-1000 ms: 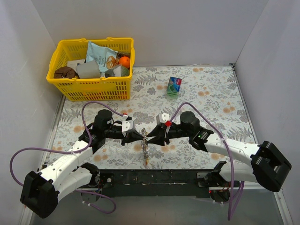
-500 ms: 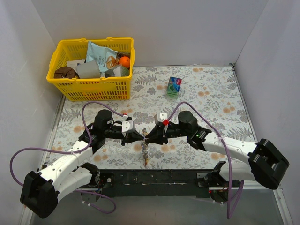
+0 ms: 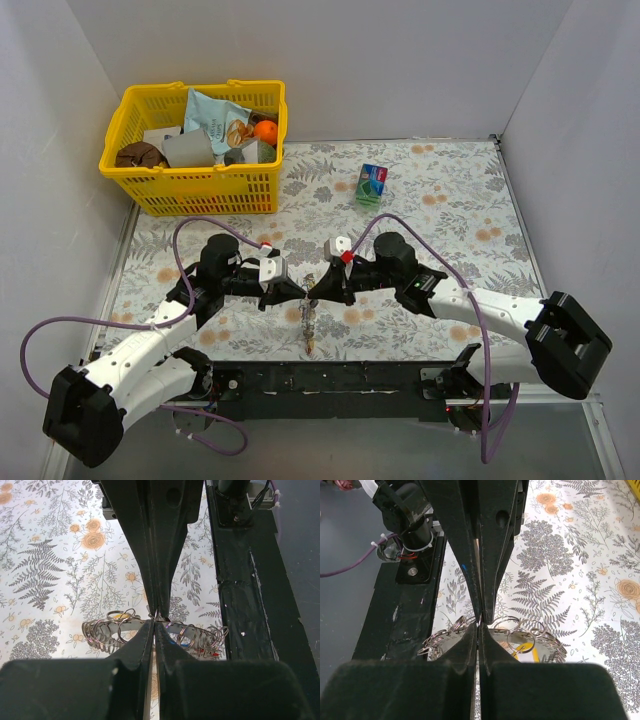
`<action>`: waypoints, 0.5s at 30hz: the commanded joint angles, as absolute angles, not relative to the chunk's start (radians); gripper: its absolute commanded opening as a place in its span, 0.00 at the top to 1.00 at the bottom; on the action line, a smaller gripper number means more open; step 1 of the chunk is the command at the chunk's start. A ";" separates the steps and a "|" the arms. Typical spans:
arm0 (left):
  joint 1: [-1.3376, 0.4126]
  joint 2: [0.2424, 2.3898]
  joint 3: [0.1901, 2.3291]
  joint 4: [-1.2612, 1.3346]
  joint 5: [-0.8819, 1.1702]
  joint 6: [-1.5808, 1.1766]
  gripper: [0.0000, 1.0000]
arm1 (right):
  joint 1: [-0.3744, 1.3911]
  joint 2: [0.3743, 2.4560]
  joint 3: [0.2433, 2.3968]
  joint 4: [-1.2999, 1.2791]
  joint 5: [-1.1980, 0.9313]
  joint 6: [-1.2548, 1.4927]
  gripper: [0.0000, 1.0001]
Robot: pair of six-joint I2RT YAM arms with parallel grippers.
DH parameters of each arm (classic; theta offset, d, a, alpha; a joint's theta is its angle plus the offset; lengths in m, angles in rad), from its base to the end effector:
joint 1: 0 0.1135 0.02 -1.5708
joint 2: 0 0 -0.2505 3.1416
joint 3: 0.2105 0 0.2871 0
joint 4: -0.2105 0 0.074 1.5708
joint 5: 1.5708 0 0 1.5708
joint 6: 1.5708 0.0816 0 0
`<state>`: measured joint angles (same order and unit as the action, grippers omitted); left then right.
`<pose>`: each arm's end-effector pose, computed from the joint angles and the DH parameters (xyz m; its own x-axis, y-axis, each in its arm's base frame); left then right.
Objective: Put the keys on the keyring
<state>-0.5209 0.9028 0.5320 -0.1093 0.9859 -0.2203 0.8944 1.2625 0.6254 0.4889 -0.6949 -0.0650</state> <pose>0.1863 -0.1853 0.2093 -0.5911 0.2001 -0.7814 0.8065 0.1584 -0.5696 0.1724 0.2983 0.2132 -0.0276 -0.1141 -0.9931 -0.9993 -0.0205 0.0301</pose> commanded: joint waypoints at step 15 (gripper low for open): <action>-0.525 0.899 0.541 -0.040 0.899 -0.285 0.61 | 0.904 1.215 0.673 0.134 -0.535 -0.129 0.99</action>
